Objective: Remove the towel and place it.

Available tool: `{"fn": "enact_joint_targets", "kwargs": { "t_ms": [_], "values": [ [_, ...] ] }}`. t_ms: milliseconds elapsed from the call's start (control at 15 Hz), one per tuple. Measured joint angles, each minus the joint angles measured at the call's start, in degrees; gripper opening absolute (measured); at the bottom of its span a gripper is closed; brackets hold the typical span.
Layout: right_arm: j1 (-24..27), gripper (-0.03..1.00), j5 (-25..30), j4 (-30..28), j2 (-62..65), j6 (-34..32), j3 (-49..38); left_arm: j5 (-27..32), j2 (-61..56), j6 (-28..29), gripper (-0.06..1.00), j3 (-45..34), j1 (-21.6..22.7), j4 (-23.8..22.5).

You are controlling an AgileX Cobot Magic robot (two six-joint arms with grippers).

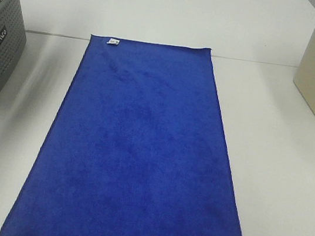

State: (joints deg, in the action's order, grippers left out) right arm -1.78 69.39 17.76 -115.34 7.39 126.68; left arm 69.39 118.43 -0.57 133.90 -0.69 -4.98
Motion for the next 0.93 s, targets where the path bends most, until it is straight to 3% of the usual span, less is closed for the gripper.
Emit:
{"fn": "enact_joint_targets", "kwargs": {
  "t_ms": [200,333,600,733,933],
  "values": [
    [0.2,0.78,0.4,-3.2,3.4,-1.1,-0.1,0.2,-3.6,-1.9,0.79,-0.3,1.5,0.7],
    [-0.6,0.78,0.3,-3.2,7.9,-2.1,-3.0,0.2,-8.1,-2.2,0.79,-5.1,1.5,2.0],
    [-5.1,0.78,0.3,-3.2,25.0,-2.5,-21.9,0.1,-27.1,-2.5,0.79,-30.4,1.5,2.0],
    [-7.8,0.78,0.4,-3.2,35.6,-3.3,-33.2,-3.3,-40.5,-1.9,0.79,-45.0,1.5,1.9],
    [-9.5,0.78,0.5,-1.7,49.8,-4.1,-48.1,-6.5,-58.9,-1.4,0.79,-62.2,1.5,-2.6]
  ]
}}
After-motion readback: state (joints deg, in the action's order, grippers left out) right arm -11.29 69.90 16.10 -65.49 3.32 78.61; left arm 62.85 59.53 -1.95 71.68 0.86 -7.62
